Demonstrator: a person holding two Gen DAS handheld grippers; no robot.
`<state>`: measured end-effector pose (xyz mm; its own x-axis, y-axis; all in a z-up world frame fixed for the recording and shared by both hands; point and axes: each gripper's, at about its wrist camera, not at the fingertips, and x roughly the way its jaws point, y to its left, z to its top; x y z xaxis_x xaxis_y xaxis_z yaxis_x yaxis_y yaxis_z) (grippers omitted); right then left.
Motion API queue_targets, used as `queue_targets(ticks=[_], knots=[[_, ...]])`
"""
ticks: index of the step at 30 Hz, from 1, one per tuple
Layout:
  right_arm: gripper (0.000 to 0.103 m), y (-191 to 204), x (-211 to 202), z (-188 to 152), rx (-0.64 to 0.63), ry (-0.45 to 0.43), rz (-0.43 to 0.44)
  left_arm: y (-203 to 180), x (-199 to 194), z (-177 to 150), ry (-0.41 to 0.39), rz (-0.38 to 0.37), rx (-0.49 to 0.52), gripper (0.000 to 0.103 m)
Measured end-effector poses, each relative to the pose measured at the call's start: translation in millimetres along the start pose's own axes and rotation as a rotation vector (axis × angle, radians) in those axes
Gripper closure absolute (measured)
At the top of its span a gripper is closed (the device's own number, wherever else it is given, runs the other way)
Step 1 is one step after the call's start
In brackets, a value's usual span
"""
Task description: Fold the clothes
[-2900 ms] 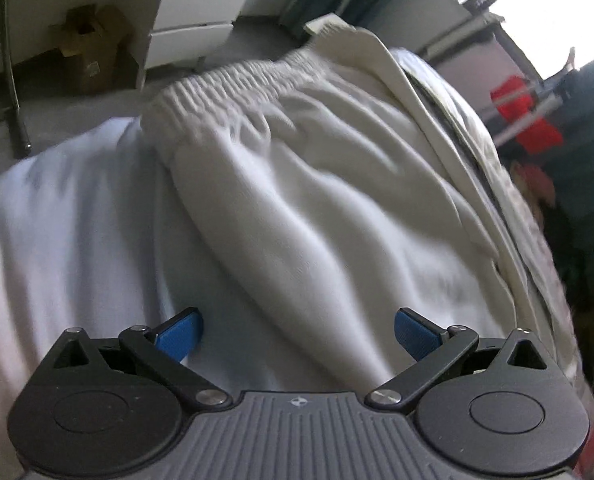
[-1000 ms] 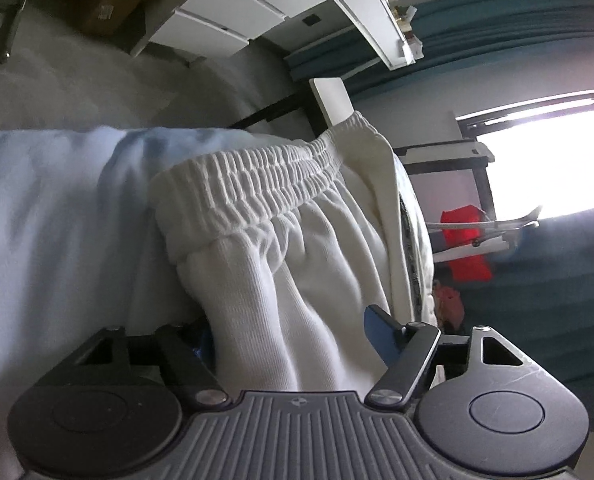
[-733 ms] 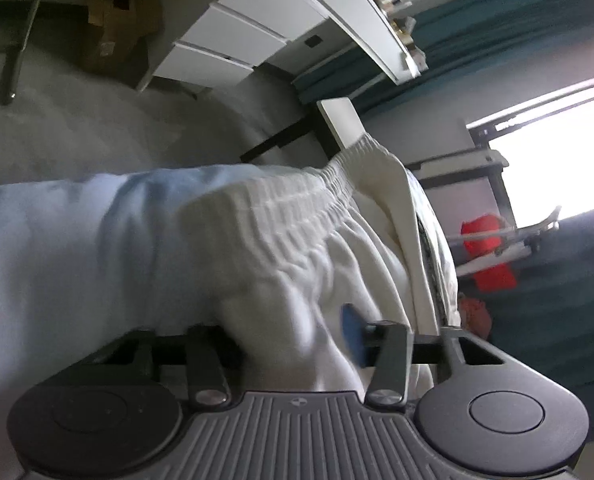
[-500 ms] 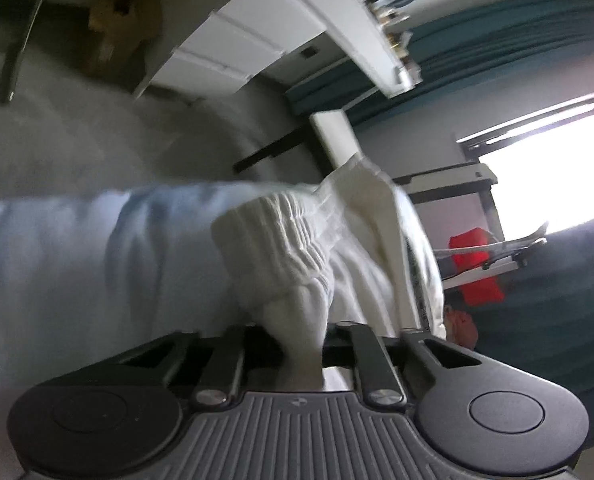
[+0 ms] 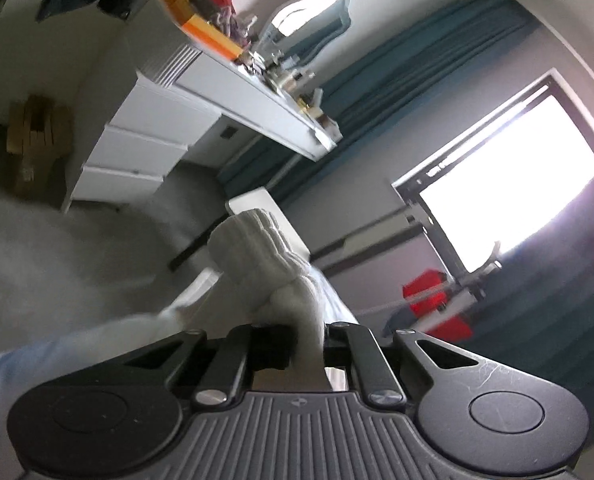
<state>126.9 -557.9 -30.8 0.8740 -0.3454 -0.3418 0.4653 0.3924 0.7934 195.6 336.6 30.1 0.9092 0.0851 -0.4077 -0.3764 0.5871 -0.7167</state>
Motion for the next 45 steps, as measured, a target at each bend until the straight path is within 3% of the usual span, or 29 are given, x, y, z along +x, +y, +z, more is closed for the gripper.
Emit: queue_targets(ticks=[5, 9, 13, 18, 21, 22, 23, 24, 25, 26, 30, 32, 35, 37, 40, 42, 44, 45], knots=[[0.097, 57.4, 101.1, -16.6, -0.089, -0.044, 0.004, -52.2, 104.8, 11.1, -0.014, 0.076, 0.093, 0.094], [0.097, 83.1, 197.4, -40.2, -0.167, -0.051, -0.037, -85.2, 202.0, -10.5, -0.037, 0.147, 0.236, 0.093], [0.097, 88.9, 265.5, -58.9, -0.233, -0.023, -0.086, -105.7, 280.6, -32.3, -0.014, 0.27, 0.284, 0.093], [0.097, 67.6, 303.6, -65.1, -0.283, 0.035, -0.167, -126.6, 332.6, -51.2, 0.059, 0.37, 0.328, 0.091], [0.094, 50.3, 307.0, -63.1, -0.268, 0.082, -0.16, -127.7, 332.2, -54.6, 0.079, 0.387, 0.356, 0.085], [0.091, 47.4, 303.5, -61.4, -0.251, 0.098, -0.155, -127.6, 330.8, -54.9, 0.086, 0.388, 0.366, 0.078], [0.083, 44.8, 299.6, -59.6, -0.232, 0.114, -0.149, -126.4, 325.7, -54.3, 0.092, 0.382, 0.373, 0.076], [0.077, 42.2, 295.7, -57.8, -0.213, 0.13, -0.143, -124.6, 316.7, -53.9, 0.092, 0.372, 0.377, 0.067], [0.067, 38.3, 291.3, -54.2, -0.185, 0.15, -0.139, -123.0, 308.3, -53.1, 0.096, 0.355, 0.379, 0.052], [0.06, 34.4, 283.3, -51.2, -0.161, 0.167, -0.129, -121.3, 299.0, -52.4, 0.104, 0.33, 0.379, 0.046], [0.045, 21.8, 234.4, -47.8, -0.122, 0.194, -0.052, -112.1, 245.0, -57.5, 0.119, 0.223, 0.384, 0.028], [0.032, 13.0, 202.3, -50.4, -0.106, 0.212, -0.014, -104.9, 213.3, -63.9, 0.124, 0.191, 0.382, 0.026], [0.032, -4.4, 155.7, -61.6, -0.027, 0.27, 0.065, -88.0, 164.0, -76.2, 0.146, 0.153, 0.328, 0.022], [0.032, -20.2, 122.1, -71.5, 0.045, 0.302, 0.135, -69.3, 135.8, -84.4, 0.166, 0.139, 0.232, 0.02], [0.031, -41.2, 92.0, -97.1, 0.134, 0.357, 0.127, -38.9, 108.8, -97.0, 0.224, 0.115, 0.083, 0.02], [0.03, -53.9, 78.8, -117.0, 0.185, 0.419, 0.113, -22.1, 102.9, -105.7, 0.245, 0.123, 0.043, 0.02], [0.03, -56.6, 75.5, -134.0, 0.16, 0.469, 0.061, -7.3, 106.7, -109.6, 0.261, 0.13, 0.012, 0.02], [0.03, -54.6, 72.7, -140.1, 0.132, 0.454, 0.062, -1.8, 111.7, -109.7, 0.254, 0.145, 0.005, 0.02]])
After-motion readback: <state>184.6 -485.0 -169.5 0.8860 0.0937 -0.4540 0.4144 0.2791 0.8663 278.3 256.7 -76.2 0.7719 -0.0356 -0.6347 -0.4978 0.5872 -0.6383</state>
